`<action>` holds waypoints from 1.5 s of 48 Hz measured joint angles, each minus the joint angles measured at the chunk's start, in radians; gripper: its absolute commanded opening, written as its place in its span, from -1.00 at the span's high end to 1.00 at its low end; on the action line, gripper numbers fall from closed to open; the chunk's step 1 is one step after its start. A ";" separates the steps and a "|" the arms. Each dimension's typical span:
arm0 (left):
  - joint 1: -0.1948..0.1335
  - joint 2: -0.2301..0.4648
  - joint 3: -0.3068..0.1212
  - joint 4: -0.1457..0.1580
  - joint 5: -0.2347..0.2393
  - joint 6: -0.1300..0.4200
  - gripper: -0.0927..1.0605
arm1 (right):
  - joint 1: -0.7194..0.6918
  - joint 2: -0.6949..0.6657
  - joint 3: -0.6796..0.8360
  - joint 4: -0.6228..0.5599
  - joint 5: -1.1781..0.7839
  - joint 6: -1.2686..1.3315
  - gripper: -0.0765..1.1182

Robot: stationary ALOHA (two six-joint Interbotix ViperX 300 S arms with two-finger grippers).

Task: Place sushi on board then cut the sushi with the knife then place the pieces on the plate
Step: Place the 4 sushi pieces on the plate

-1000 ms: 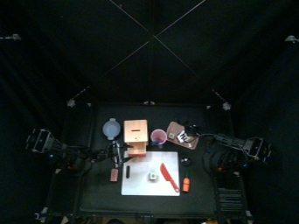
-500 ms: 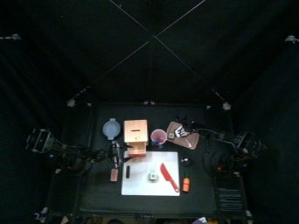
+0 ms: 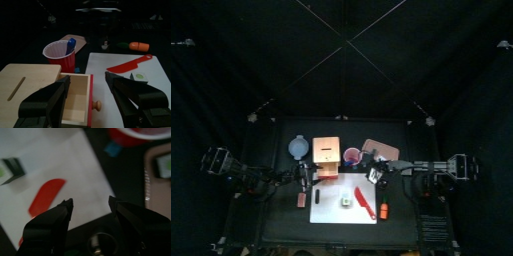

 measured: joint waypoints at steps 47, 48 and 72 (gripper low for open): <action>0.000 0.002 -0.002 -0.026 -0.002 -0.002 -0.76 | 0.141 0.402 -0.365 -0.091 0.109 -0.011 0.01; 0.000 0.003 0.000 -0.026 0.000 -0.002 -0.76 | 0.141 0.400 -0.365 -0.092 0.109 -0.009 0.03; -0.003 0.002 0.005 -0.028 -0.002 0.000 -0.76 | 0.121 0.239 -0.327 -0.127 0.272 0.011 0.07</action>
